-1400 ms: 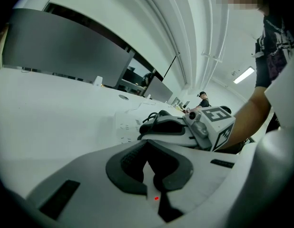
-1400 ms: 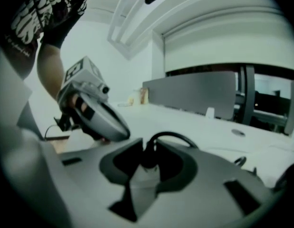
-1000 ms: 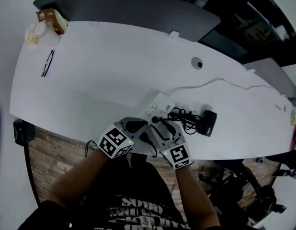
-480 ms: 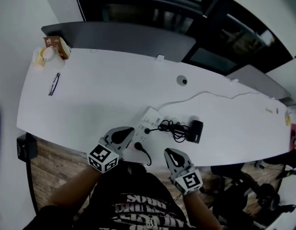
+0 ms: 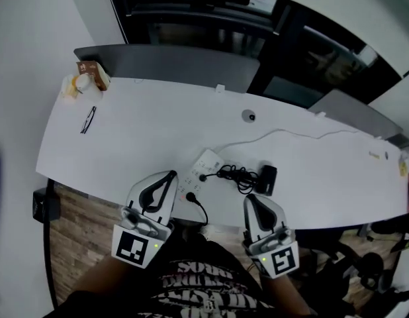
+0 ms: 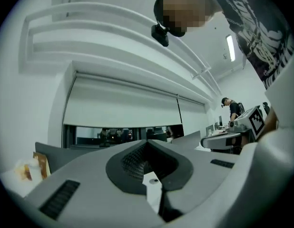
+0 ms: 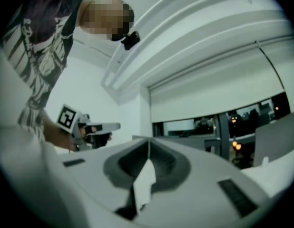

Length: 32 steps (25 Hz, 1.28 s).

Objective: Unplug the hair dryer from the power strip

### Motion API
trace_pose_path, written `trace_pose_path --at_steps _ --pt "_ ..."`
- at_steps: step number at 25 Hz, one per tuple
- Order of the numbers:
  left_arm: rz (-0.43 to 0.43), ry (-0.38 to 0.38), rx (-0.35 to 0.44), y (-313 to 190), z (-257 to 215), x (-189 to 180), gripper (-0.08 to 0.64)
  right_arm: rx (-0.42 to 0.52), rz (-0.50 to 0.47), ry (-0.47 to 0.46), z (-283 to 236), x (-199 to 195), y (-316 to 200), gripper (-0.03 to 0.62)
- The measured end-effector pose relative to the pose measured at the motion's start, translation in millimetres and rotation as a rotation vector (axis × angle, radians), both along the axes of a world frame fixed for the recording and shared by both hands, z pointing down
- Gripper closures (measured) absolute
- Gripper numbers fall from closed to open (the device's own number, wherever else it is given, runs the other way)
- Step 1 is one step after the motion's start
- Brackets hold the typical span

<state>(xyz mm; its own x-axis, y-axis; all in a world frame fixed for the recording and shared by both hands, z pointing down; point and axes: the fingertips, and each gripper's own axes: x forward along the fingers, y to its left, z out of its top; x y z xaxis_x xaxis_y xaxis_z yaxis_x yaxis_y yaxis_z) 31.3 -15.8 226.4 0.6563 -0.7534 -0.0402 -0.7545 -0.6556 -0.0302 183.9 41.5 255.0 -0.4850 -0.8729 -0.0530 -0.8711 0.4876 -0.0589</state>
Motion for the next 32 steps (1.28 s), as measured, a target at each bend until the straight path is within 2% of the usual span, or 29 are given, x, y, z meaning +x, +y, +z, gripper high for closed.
trace_pose_path --at_steps 3,6,14,18,25,32 --pt "-0.005 0.0 0.054 10 -28 3 0.535 0.054 -0.03 -0.024 -26 -2 3 0.555" --pt "-0.028 0.024 0.09 18 -49 -2 0.535 0.069 -0.036 -0.029 -41 -2 7 0.555" --pt "0.017 0.058 0.127 25 -73 -19 0.535 0.105 0.027 -0.009 -63 -11 18 0.555" --pt "0.077 0.065 0.135 20 -82 -26 0.535 0.106 0.075 0.01 -69 -26 19 0.555" --pt "0.148 0.107 0.113 8 -77 -68 0.535 0.11 0.143 0.07 -69 -72 17 0.555" --pt "0.218 0.147 0.097 -6 -71 -93 0.535 0.096 0.218 0.147 -64 -104 20 0.555"
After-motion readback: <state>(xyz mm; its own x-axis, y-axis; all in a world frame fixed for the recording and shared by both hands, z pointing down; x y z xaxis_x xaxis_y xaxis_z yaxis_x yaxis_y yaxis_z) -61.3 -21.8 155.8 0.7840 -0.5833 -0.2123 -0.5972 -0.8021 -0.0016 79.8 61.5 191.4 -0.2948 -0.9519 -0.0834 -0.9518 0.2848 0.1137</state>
